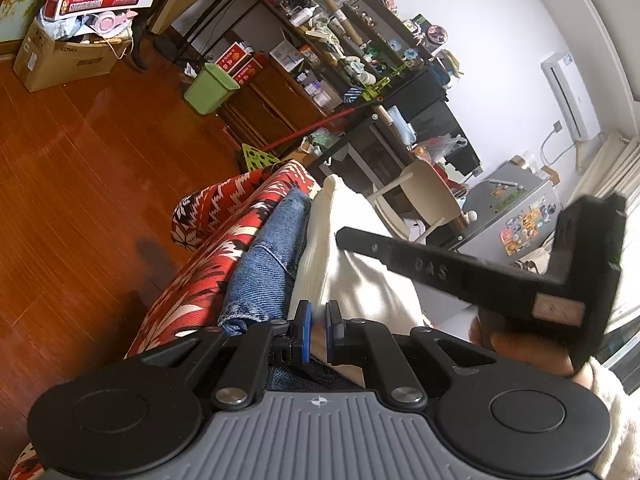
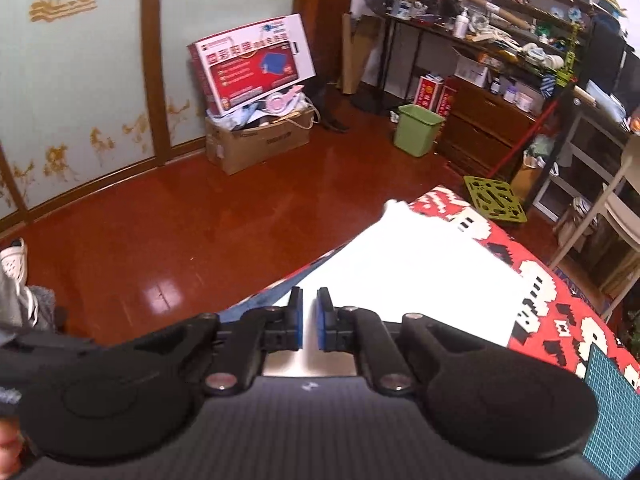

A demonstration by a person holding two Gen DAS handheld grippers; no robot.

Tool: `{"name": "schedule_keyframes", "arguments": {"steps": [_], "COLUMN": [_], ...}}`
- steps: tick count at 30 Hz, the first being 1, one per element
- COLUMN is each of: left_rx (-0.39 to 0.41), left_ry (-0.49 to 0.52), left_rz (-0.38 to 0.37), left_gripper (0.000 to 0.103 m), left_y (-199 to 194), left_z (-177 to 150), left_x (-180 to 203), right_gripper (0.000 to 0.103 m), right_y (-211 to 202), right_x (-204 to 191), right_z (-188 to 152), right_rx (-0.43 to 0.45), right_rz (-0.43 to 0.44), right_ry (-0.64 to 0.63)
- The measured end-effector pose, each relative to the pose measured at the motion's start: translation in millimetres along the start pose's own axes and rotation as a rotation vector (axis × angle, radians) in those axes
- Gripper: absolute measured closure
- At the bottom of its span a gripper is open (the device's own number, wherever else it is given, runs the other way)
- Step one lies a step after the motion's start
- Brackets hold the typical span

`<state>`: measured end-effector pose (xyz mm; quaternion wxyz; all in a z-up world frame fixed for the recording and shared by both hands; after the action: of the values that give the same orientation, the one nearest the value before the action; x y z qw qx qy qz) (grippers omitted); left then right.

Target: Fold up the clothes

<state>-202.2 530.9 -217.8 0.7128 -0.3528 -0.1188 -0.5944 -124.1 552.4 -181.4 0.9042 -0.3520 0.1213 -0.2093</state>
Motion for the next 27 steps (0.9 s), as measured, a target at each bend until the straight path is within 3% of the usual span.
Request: {"name": "schedule_keyframes", "arguments": {"steps": [7,17,23,27], "left_rx": [0.005,0.036,0.034,0.031], "left_ry": [-0.029,-0.046,-0.049,-0.045], "left_rz": [-0.024,-0.003,0.011,0.028], "left_gripper": [0.096,0.096,0.096,0.096], "left_y": [-2,-11,-10,-10], "left_z": [2,10,11,10], "left_x": [-5,-14,-20,-24], "right_gripper": [0.096,0.096,0.096,0.096], "right_y": [0,-17,-29,-18], "right_x": [2,-16,-5,9], "right_z": [-2,-12,0,3], "right_rx": [-0.008,-0.026,0.030,0.023], "right_rz": [0.016,0.083,0.042,-0.007], "right_ry": [0.022,0.035,0.059,0.073]}}
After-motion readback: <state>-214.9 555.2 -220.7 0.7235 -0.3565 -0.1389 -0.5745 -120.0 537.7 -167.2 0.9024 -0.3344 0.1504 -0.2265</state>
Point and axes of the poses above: each gripper's, at about its wrist camera, not at the fingertips, and y roughly the way its jaws point, x to its right, z to its top, the point moved 9 cm from there along y, roughly the way its jaws point, and after that the axes turned 14 degrees about y, right-handed, at the moved point
